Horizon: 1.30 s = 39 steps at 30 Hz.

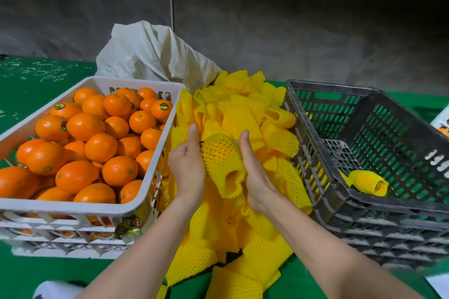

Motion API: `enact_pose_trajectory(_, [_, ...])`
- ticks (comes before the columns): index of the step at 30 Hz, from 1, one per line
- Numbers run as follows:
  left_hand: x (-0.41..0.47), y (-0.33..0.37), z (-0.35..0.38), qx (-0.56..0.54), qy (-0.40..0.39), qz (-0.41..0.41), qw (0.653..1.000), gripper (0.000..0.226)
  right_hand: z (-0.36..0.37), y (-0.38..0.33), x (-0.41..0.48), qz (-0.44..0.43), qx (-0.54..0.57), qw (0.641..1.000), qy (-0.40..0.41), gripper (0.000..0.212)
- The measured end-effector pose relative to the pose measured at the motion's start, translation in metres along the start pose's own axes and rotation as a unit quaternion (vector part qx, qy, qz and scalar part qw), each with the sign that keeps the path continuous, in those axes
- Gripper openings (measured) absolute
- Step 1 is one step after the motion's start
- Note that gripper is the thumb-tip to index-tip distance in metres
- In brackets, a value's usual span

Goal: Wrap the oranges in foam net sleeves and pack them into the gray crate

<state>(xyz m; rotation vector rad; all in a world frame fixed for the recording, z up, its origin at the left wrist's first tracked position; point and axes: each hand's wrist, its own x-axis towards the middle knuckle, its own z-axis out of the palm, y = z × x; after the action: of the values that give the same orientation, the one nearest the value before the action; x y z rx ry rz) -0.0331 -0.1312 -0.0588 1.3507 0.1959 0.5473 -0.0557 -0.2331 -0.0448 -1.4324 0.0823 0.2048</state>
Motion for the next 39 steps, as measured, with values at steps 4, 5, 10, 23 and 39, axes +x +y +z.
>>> enact_pose_trajectory(4, [-0.001, 0.0, 0.0, 0.084, -0.039, 0.079, 0.993, 0.053, 0.004, 0.008, 0.005, -0.011, -0.017, 0.997, 0.075, 0.026])
enact_pose_trajectory(5, [-0.003, 0.001, 0.001, 0.076, -0.055, 0.059, 0.994, 0.05, 0.004, 0.009, 0.008, -0.006, 0.013, 0.995, 0.102, 0.031])
enact_pose_trajectory(10, [-0.002, 0.005, 0.009, -0.004, -0.129, -0.136, 0.982, 0.027, -0.001, 0.008, 0.019, 0.039, 0.132, 0.988, 0.072, 0.039])
enact_pose_trajectory(23, [0.011, 0.011, -0.001, -0.065, -0.252, -0.185, 0.948, 0.037, -0.015, 0.0, 0.007, 0.058, 0.212, 0.973, -0.074, 0.04])
enact_pose_trajectory(39, [-0.007, 0.019, 0.002, -0.121, -0.307, -0.354, 0.875, 0.051, -0.019, -0.01, 0.01, -0.161, 0.02, 0.986, 0.032, 0.014])
